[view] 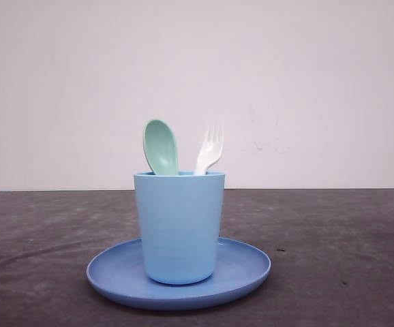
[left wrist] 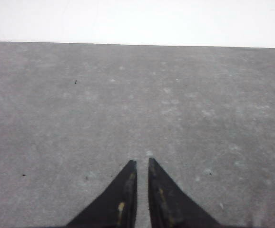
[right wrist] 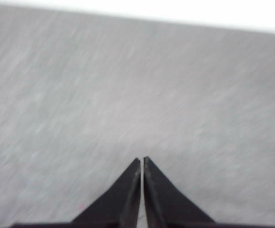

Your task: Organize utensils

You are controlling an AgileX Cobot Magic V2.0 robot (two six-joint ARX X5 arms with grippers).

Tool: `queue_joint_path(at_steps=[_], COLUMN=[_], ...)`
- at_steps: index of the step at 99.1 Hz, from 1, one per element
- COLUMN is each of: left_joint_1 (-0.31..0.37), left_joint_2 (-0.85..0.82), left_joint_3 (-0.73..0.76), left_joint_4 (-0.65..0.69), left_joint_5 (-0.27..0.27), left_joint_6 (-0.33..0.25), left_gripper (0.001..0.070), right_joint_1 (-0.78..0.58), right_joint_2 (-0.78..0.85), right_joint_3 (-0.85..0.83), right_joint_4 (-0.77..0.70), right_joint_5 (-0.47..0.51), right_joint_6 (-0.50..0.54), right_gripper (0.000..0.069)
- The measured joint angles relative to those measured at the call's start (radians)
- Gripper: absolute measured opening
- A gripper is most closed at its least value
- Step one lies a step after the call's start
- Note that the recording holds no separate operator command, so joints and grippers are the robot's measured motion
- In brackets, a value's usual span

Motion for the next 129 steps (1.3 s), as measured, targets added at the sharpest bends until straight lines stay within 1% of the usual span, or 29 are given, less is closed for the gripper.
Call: queue_joint_path(at_steps=[9, 22, 40, 56, 63, 83, 101, 129], left_joint_1=[0.0, 0.0, 0.0, 0.0, 0.0, 0.0, 0.0, 0.0], left_joint_2=[0.0, 0.0, 0.0, 0.0, 0.0, 0.0, 0.0, 0.0], left_joint_3=[0.0, 0.0, 0.0, 0.0, 0.0, 0.0, 0.0, 0.0], left_joint_4=[0.0, 0.0, 0.0, 0.0, 0.0, 0.0, 0.0, 0.0], left_joint_5=[0.0, 0.0, 0.0, 0.0, 0.0, 0.0, 0.0, 0.0], left_joint_6=[0.0, 0.0, 0.0, 0.0, 0.0, 0.0, 0.0, 0.0], left_gripper=[0.0017, 0.0017, 0.0017, 0.0017, 0.0017, 0.0017, 0.0017, 0.0017], right_joint_1=[-0.016, -0.038, -0.046, -0.046, -0.046, -0.046, -0.046, -0.051], right_joint_2=[-0.117, -0.301, -0.583, -0.752, -0.764, -0.76, -0.759, -0.76], right_joint_3=[-0.113, -0.32, -0.595, -0.708, -0.726, -0.739, -0.797, -0.802], right_joint_4=[0.059, 0.156, 0.171, 0.199, 0.223, 0.225, 0.314, 0.322], right_joint_5=[0.002, -0.004, -0.028, -0.029, -0.029, -0.042, -0.078, -0.076], right_joint_6=[-0.01, -0.009, -0.009, -0.009, -0.009, -0.009, -0.008, -0.008], right_gripper=[0.0008, 0.0008, 0.0008, 0.0008, 0.0007, 0.0007, 0.0007, 0.0007])
